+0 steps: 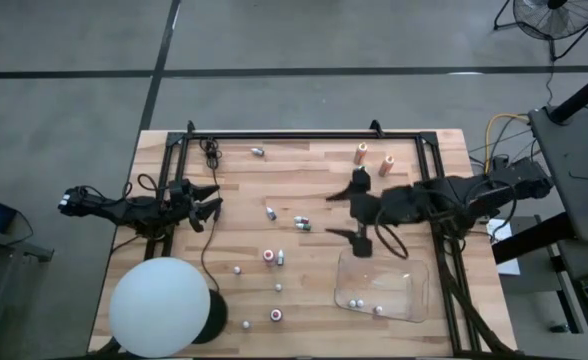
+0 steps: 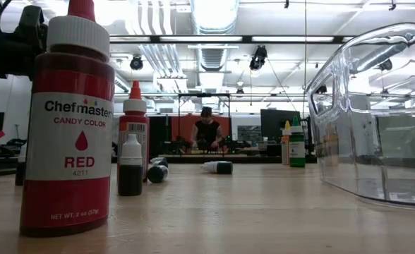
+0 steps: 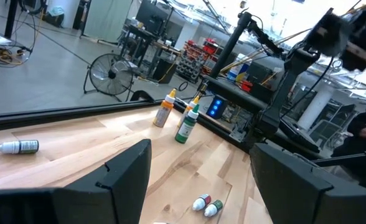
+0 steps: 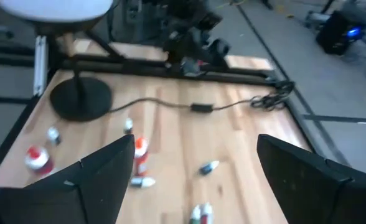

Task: Pick & Place food coloring
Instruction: Put the red food color into the transparent bin

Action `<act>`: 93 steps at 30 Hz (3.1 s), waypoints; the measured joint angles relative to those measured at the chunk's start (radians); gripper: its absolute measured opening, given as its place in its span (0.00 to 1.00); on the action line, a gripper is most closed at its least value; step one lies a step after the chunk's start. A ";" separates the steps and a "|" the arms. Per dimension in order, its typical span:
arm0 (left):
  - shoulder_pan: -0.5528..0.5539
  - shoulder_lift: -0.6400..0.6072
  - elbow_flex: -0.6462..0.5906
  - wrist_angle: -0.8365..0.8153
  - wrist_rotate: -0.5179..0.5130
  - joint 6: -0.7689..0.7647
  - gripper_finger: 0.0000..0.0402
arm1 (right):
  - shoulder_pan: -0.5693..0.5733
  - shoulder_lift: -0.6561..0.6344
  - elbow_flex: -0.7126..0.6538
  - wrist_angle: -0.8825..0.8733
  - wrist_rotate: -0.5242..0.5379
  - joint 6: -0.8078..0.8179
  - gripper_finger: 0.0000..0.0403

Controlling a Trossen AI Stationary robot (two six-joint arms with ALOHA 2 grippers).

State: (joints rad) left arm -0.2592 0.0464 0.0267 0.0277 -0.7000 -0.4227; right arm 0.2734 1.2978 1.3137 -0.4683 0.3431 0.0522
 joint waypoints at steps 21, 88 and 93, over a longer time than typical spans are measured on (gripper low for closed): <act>0.000 0.000 0.000 0.000 0.000 0.000 0.61 | -0.245 0.122 0.055 -0.086 -0.112 0.077 0.79; 0.000 0.001 0.000 0.000 0.000 0.000 0.61 | -0.405 0.833 0.224 -0.176 -0.396 0.023 0.72; 0.000 0.001 0.000 0.000 0.000 0.000 0.61 | -0.405 0.832 0.224 -0.172 -0.397 0.022 0.68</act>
State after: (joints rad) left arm -0.2594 0.0471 0.0269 0.0280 -0.6998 -0.4227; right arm -0.1314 2.1300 1.5375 -0.6398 -0.0544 0.0738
